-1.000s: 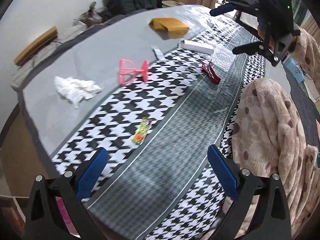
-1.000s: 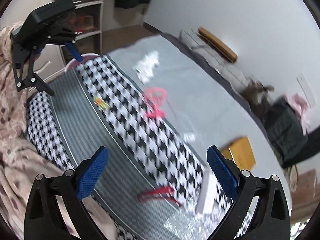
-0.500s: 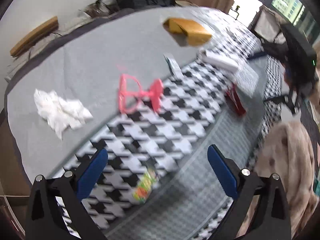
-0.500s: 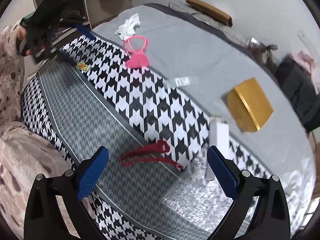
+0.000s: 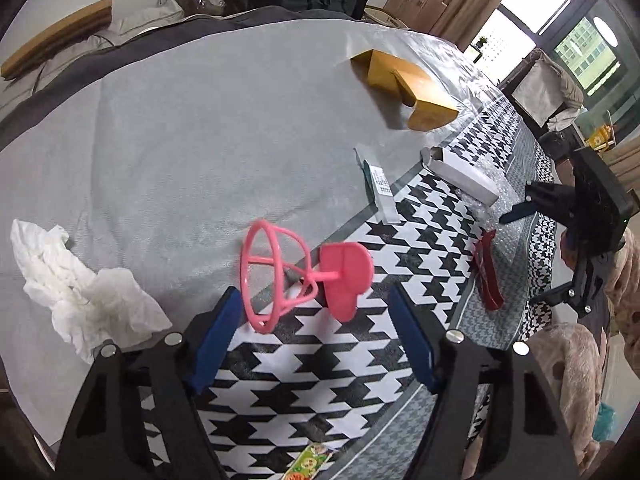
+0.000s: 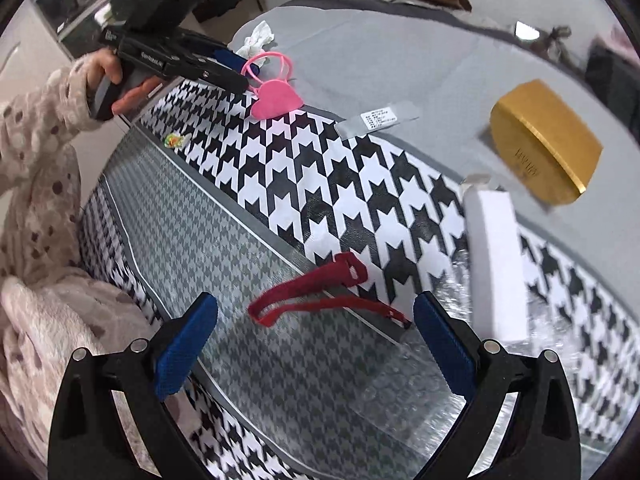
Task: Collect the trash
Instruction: 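Grasp the pink plastic stand with the left gripper while the right gripper grasps the red strap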
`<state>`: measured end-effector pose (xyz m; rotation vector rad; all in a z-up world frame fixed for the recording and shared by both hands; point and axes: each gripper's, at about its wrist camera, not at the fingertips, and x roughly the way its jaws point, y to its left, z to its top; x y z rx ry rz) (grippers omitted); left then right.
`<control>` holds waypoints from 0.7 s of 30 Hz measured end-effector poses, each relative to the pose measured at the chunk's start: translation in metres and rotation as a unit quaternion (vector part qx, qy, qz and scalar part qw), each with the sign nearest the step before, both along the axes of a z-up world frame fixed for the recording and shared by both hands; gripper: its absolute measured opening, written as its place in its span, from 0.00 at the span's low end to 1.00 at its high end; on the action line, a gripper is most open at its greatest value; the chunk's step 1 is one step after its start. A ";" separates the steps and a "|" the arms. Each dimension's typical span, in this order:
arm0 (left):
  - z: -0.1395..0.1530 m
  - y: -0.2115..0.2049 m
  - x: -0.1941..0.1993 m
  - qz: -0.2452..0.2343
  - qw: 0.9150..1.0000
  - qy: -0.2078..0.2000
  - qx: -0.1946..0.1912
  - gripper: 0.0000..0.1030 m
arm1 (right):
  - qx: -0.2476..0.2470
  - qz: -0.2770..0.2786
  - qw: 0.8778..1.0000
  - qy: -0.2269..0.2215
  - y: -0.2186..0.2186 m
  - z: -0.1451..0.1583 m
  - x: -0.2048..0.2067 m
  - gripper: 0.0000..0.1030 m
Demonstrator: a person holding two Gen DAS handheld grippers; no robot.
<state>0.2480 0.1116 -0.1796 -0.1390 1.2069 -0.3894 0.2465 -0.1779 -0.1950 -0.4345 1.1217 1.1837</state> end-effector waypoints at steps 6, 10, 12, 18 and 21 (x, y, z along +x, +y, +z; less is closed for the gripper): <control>-0.008 -0.001 0.004 -0.004 1.000 0.012 0.005 0.44 | 0.008 -0.031 0.999 0.039 0.002 -0.010 0.008 0.86; -0.012 0.004 0.003 0.007 1.000 0.018 -0.010 0.28 | 0.011 -0.051 0.997 0.049 -0.002 -0.010 0.008 0.82; -0.012 0.006 0.001 0.010 1.000 0.017 -0.017 0.20 | 0.004 -0.056 0.997 0.046 -0.004 -0.010 0.008 0.82; -0.009 0.006 -0.005 0.016 1.000 0.007 -0.017 0.10 | -0.022 -0.049 0.999 -0.003 -0.010 -0.009 0.004 0.84; -0.004 0.007 -0.007 0.023 0.999 0.003 -0.027 0.04 | -0.051 -0.036 0.998 -0.026 -0.007 -0.016 0.006 0.86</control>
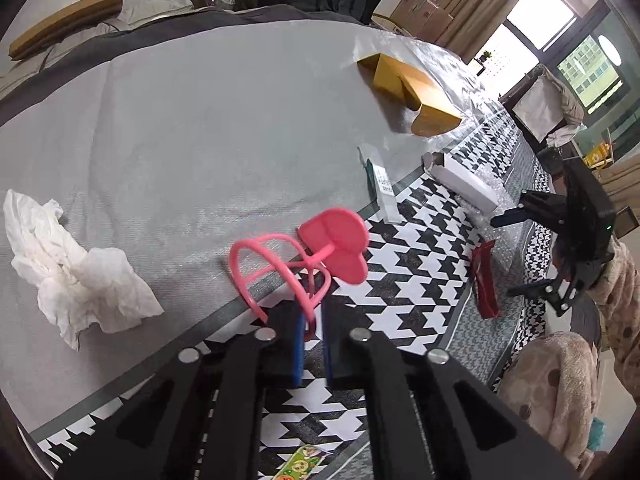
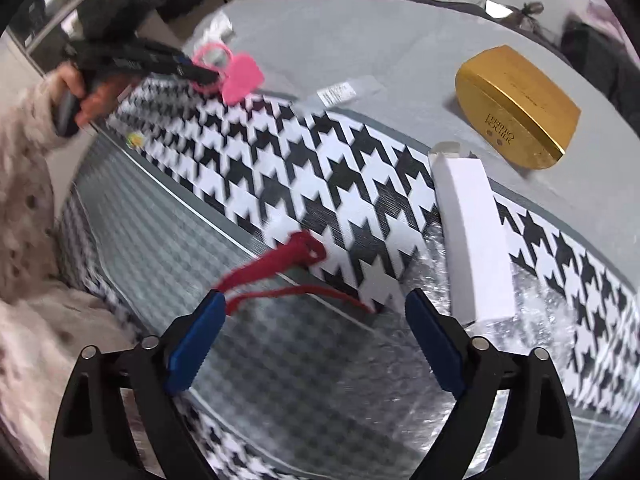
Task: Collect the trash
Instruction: 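Grasp the pink plastic stand with the left gripper while the right gripper grasps the red strap, then lift the pink stand and red strap and carry them over the bin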
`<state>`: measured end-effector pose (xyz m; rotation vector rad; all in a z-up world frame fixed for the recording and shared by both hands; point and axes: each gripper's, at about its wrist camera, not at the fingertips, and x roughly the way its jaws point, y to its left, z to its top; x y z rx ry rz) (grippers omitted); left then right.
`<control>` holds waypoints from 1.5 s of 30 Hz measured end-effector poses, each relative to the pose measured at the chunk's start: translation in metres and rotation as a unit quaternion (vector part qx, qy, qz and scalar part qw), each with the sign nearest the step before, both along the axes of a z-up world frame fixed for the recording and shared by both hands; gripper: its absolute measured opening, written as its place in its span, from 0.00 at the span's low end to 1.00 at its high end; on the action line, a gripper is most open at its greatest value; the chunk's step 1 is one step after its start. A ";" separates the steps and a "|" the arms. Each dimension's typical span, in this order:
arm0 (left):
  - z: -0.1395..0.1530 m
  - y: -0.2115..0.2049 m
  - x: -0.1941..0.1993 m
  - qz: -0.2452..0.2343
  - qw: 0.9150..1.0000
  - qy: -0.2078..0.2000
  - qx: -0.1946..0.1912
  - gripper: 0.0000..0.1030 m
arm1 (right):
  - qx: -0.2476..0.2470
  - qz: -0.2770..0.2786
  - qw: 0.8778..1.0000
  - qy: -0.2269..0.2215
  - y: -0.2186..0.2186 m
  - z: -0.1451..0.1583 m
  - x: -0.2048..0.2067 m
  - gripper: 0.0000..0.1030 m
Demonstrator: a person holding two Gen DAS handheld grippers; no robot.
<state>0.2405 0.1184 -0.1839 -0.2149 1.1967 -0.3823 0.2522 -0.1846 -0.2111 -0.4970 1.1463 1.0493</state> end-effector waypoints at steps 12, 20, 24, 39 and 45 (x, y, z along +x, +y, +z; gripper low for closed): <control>0.009 -0.010 -0.004 -0.003 1.000 0.004 -0.025 0.04 | -0.020 0.067 0.997 -0.011 0.024 -0.015 -0.008 0.28; 0.027 -0.008 -0.018 -0.004 1.000 -0.007 -0.014 0.04 | 0.011 0.062 0.998 0.016 0.018 -0.006 -0.019 0.01; 0.040 -0.005 -0.031 -0.003 1.000 -0.020 -0.005 0.04 | 0.029 0.054 0.998 0.024 0.022 0.009 -0.027 0.01; 0.111 0.052 -0.118 0.017 0.994 -0.087 0.071 0.04 | 0.045 0.103 0.992 -0.051 0.060 0.095 -0.073 0.01; 0.127 0.101 -0.159 0.049 0.990 -0.101 0.089 0.04 | 0.060 0.114 0.989 -0.069 0.097 0.118 -0.087 0.01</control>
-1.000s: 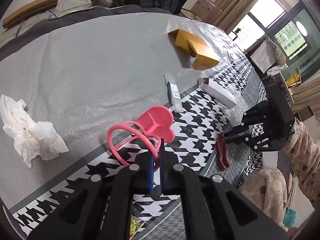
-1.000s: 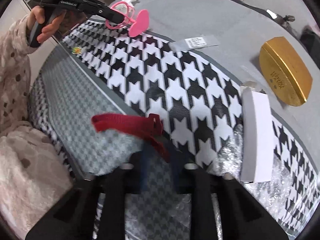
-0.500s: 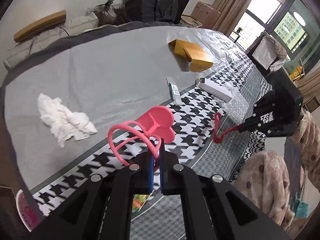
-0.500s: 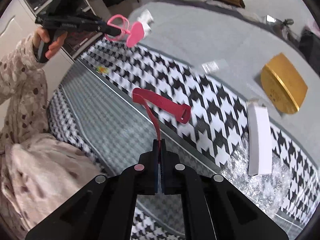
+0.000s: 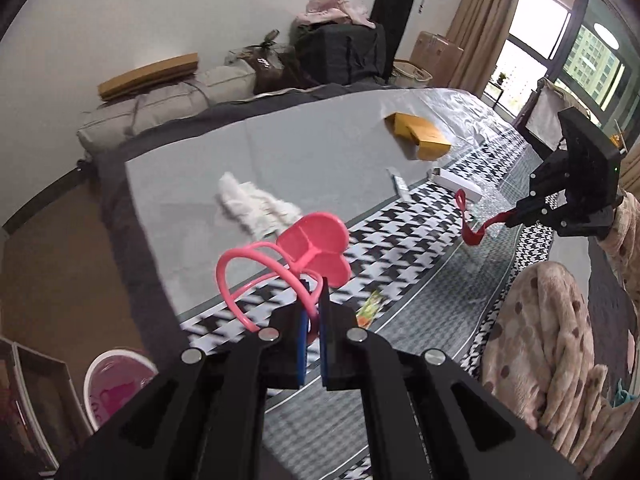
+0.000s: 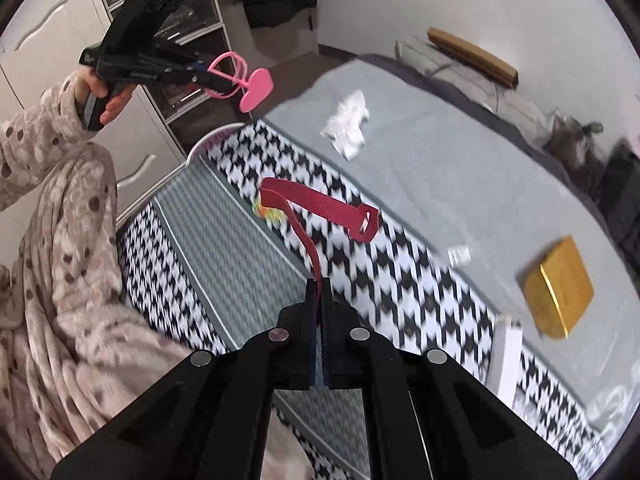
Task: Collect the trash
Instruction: 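Lift the pink stand and red strap and carry them over the bin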
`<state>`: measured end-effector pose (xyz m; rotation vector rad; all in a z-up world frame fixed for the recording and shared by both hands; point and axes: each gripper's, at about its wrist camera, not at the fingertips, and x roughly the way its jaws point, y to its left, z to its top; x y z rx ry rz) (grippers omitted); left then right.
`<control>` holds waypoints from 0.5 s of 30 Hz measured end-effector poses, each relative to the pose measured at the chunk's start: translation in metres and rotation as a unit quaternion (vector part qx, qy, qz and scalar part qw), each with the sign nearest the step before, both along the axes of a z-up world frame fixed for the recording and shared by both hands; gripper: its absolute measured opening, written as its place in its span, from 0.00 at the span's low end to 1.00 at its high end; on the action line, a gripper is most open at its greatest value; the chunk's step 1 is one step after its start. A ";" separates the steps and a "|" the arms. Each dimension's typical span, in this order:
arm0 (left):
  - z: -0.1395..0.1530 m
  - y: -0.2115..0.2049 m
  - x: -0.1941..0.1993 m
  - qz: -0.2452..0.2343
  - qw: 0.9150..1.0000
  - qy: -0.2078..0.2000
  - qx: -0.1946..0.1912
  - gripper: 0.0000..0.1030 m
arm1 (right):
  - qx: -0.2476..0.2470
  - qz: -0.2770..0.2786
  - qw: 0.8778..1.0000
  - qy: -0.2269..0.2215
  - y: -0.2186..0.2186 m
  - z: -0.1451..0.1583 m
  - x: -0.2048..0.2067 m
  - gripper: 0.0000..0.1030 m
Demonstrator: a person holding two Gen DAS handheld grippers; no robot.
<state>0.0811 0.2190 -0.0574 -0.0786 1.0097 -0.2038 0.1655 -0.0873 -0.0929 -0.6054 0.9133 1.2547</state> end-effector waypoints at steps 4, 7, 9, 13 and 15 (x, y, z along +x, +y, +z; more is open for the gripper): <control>0.006 0.035 -0.030 0.023 1.000 -0.009 0.006 0.04 | -0.002 0.027 1.000 -0.014 0.039 0.012 -0.016 0.01; 0.006 0.065 -0.054 0.042 0.999 -0.011 0.007 0.04 | 0.003 0.051 0.999 -0.019 0.075 0.020 -0.029 0.01; 0.005 0.082 -0.067 0.051 0.999 -0.009 0.009 0.04 | 0.002 0.068 0.997 -0.022 0.102 0.022 -0.038 0.01; 0.001 0.117 -0.092 0.072 0.997 -0.009 0.011 0.04 | -0.003 0.101 0.994 -0.029 0.151 0.022 -0.055 0.01; -0.002 0.132 -0.102 0.082 0.997 -0.007 0.004 0.04 | -0.006 0.118 0.993 -0.028 0.177 0.020 -0.062 0.01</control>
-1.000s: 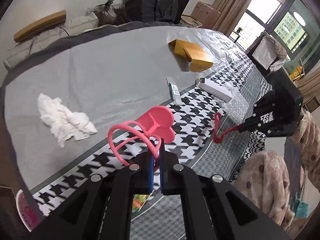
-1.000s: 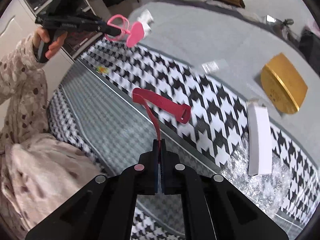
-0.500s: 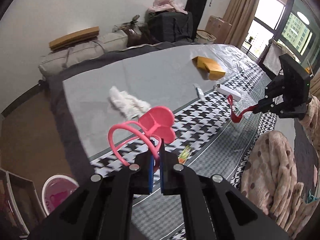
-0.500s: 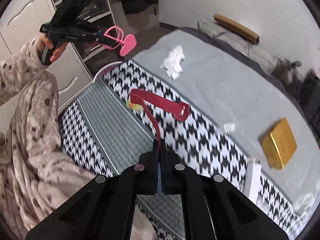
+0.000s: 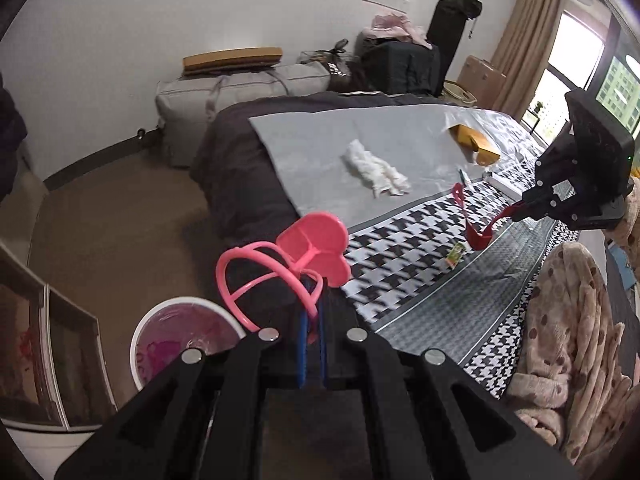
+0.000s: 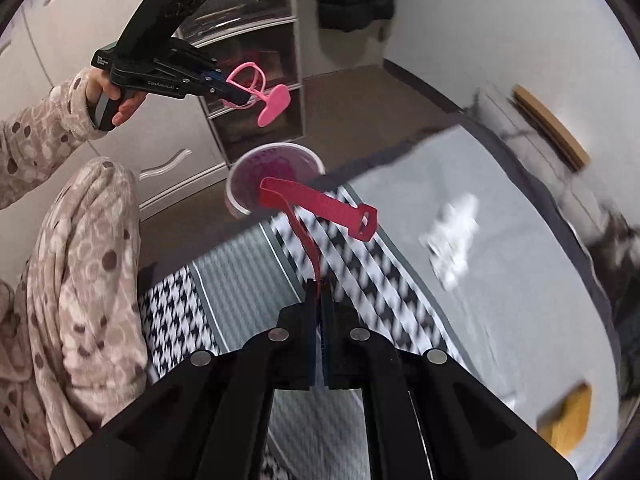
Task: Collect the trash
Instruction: 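Lift the pink stand and red strap and carry them over the bin, then open both grippers to drop the stand and strap into the bin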
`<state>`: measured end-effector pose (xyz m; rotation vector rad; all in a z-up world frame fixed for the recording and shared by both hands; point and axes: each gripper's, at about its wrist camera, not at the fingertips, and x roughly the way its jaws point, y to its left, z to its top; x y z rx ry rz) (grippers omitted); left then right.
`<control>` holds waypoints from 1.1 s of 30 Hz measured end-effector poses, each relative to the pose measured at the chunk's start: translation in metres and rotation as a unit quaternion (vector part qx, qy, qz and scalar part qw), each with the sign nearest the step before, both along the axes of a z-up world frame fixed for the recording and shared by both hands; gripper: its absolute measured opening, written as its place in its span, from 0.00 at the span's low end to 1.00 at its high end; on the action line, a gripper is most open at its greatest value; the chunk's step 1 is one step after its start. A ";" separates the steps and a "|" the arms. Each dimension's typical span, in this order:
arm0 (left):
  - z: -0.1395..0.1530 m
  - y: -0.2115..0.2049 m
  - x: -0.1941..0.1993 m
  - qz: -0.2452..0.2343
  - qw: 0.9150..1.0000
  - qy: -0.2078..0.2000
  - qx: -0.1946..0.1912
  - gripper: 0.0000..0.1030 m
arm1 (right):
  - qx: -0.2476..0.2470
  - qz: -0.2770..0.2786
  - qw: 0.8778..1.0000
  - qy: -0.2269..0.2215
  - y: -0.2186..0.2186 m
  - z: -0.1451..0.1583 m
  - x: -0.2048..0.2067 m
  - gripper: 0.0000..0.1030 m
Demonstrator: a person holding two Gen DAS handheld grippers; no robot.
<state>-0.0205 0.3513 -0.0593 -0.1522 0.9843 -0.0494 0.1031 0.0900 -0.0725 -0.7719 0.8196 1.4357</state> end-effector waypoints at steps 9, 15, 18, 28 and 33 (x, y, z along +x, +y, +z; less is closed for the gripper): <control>-0.028 0.063 -0.034 0.031 0.999 0.025 -0.008 0.04 | -0.004 0.061 0.998 0.006 0.102 -0.011 -0.031 0.01; -0.066 0.106 -0.043 0.072 0.995 0.047 -0.043 0.04 | -0.014 0.077 0.997 0.008 0.163 -0.032 -0.042 0.01; -0.086 0.119 -0.039 0.081 0.993 0.064 -0.049 0.04 | -0.028 0.089 0.996 0.001 0.191 -0.050 -0.051 0.01; -0.142 0.172 -0.037 0.124 0.985 0.098 -0.065 0.04 | -0.072 0.131 0.988 -0.022 0.255 -0.097 -0.060 0.01; -0.167 0.189 -0.039 0.139 0.980 0.115 -0.087 0.04 | -0.106 0.154 0.982 -0.030 0.287 -0.122 -0.071 0.01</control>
